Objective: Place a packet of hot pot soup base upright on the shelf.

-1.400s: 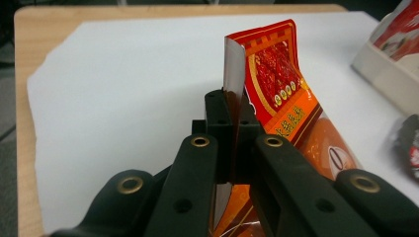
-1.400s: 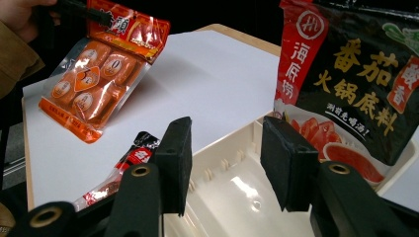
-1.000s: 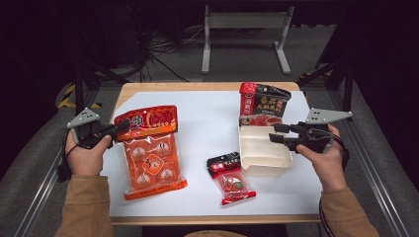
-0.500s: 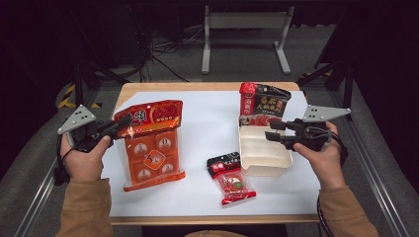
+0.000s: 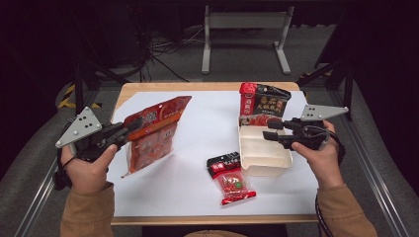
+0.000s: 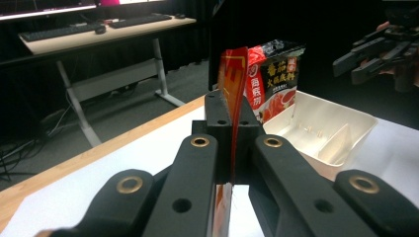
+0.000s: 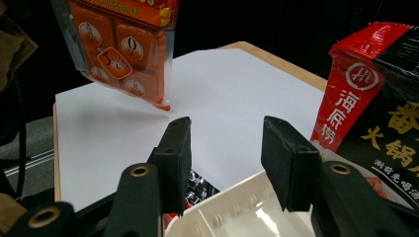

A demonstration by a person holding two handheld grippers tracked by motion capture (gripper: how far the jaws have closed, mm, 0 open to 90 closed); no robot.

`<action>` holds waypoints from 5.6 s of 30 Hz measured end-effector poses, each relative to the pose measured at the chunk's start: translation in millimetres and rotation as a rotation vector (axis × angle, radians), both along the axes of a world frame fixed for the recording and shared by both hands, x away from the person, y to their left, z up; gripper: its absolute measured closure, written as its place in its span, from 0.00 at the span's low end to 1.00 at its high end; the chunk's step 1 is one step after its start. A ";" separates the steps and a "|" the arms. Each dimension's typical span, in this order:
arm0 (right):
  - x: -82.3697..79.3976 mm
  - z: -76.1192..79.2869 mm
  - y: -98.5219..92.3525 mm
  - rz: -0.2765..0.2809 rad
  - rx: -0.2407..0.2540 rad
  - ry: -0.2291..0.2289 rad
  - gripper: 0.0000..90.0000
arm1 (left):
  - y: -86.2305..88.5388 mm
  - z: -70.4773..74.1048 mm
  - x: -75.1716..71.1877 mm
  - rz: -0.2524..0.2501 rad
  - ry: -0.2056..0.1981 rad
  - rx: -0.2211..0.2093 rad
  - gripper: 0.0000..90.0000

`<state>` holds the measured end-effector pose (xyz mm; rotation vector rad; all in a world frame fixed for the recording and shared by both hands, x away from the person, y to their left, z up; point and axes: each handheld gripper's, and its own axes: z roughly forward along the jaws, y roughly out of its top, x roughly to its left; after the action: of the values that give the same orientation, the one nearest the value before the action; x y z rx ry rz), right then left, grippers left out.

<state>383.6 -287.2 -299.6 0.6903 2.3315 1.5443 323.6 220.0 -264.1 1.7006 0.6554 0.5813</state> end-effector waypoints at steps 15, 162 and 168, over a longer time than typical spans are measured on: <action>5.3 1.2 24.5 0.050 0.020 -0.012 0.50 | -12.9 3.4 1.4 -0.093 -0.034 -0.038 1.00; 20.1 54.9 87.4 0.343 -0.002 -0.068 0.78 | -25.2 -10.9 21.5 -0.121 -0.064 -0.117 0.45; 20.3 60.8 77.1 0.311 0.004 -0.074 0.78 | -22.0 -15.8 25.7 -0.102 -0.051 -0.104 0.42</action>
<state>403.9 -210.1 -238.8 0.2724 2.4688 1.6659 349.3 198.0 -279.8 1.6067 0.5500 0.5076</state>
